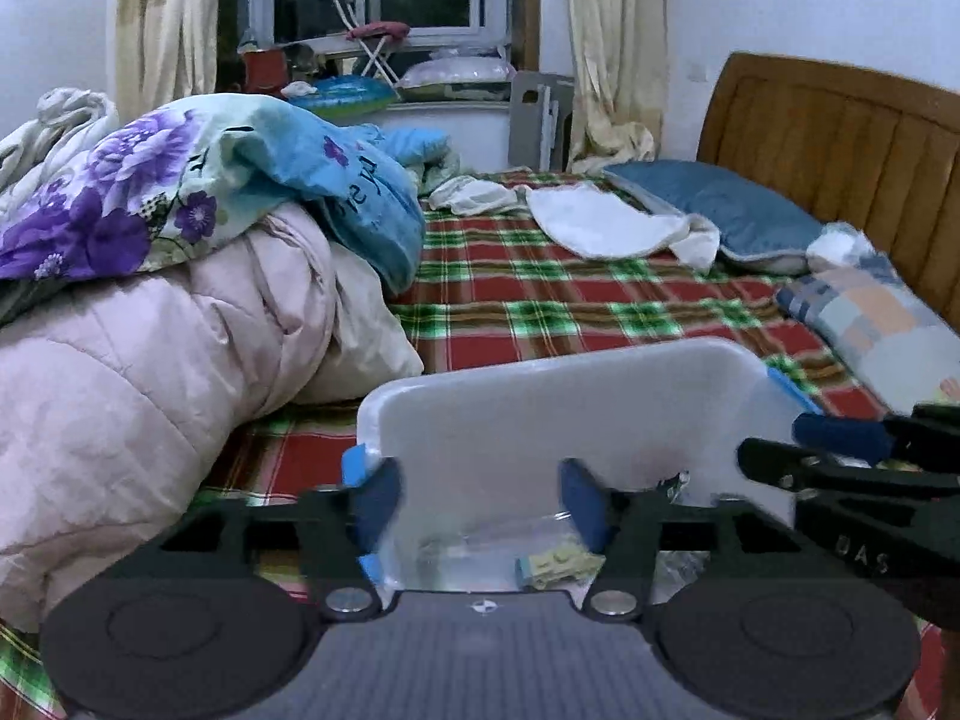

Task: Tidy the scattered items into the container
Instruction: 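Carry the cube and car over the clear box and release both, then grasp the blue Lego brick with the left gripper while the right gripper grasps the green toy car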

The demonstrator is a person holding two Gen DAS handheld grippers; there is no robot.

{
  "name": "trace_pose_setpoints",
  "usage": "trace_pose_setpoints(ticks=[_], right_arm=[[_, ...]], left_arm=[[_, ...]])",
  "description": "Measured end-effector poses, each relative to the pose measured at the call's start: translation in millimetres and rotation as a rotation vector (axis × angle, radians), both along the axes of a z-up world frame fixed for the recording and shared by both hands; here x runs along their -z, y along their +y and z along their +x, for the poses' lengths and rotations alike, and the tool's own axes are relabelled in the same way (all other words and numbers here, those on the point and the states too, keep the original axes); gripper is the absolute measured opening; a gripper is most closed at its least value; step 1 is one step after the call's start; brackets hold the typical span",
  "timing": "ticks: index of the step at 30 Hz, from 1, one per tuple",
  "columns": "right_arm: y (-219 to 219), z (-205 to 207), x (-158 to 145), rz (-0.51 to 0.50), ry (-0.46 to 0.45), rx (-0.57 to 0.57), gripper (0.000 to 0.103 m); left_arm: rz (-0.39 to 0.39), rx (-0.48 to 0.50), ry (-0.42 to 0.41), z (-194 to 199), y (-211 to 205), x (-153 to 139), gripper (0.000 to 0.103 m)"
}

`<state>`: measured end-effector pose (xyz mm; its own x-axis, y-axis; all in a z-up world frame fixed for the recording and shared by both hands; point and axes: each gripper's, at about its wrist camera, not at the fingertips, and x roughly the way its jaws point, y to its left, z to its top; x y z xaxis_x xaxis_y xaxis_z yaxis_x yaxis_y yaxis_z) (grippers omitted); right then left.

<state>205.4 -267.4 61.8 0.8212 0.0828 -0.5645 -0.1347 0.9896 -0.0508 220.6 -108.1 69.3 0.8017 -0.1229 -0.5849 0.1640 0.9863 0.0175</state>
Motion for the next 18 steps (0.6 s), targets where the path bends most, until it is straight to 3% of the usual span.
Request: trace_pose_setpoints(ticks=[1,2,11,18], right_arm=[[0,0,0,-0.006,-0.007,0.001,0.085],[1,-1,0,-0.017,-0.019,0.003,0.086],[-10,-17,-5,0.001,-0.059,-0.02,0.086],[-22,-73,-10,0.007,-0.141,-0.066,0.091]], left_arm=[[0.019,-0.006,-0.004,0,-2,1,0.07],[0.027,-0.008,-0.002,0,-2,1,0.071],[0.0,0.001,-0.001,-9,10,0,0.071],[0.005,0.038,-0.069,-69,35,-2,0.071]])
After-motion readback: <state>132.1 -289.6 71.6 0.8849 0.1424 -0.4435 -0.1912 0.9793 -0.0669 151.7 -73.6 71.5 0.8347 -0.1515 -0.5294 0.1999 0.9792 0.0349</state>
